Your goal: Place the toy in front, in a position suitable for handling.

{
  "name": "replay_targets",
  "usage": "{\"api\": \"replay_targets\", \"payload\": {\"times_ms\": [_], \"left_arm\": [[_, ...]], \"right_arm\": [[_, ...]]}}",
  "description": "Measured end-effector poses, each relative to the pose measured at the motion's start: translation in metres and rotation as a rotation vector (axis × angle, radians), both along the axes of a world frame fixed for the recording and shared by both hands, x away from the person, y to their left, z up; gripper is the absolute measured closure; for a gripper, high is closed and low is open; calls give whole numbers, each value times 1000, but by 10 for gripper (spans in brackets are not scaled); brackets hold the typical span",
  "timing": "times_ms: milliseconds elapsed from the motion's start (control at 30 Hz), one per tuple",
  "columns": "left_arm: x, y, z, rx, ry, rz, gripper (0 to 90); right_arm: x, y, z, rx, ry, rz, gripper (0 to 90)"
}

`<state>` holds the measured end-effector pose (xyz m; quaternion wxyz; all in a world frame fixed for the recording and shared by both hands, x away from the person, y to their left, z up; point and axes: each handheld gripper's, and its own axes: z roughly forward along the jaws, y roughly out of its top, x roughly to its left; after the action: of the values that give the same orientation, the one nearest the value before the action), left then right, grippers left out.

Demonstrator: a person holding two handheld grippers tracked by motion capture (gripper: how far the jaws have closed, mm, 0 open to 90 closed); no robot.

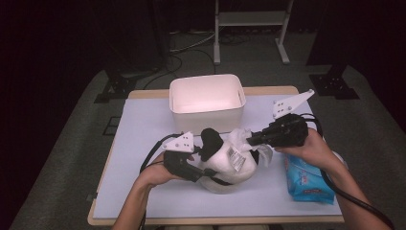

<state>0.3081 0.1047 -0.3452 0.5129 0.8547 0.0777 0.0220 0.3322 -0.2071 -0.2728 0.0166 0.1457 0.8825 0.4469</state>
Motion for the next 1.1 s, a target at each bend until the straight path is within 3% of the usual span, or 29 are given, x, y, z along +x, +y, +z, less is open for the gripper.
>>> {"api": "replay_targets", "payload": {"times_ms": [167, 467, 667, 933, 1100], "left_arm": [[0, -5, 3, 15, -4, 3, 372], [2, -5, 11, 44, -12, 17, 381], [3, -2, 14, 55, -15, 27, 381], [3, -10, 21, 84, -31, 25, 382], [3, -9, 21, 96, -35, 25, 382]], "right_arm": [[-3, 14, 2, -17, 6, 56, 847], [-5, 13, 5, 31, 21, 88, 846], [-9, 6, 3, 24, 35, 94, 844], [-10, 15, 11, 35, 5, 97, 845], [-8, 14, 8, 21, 12, 95, 845]]}}
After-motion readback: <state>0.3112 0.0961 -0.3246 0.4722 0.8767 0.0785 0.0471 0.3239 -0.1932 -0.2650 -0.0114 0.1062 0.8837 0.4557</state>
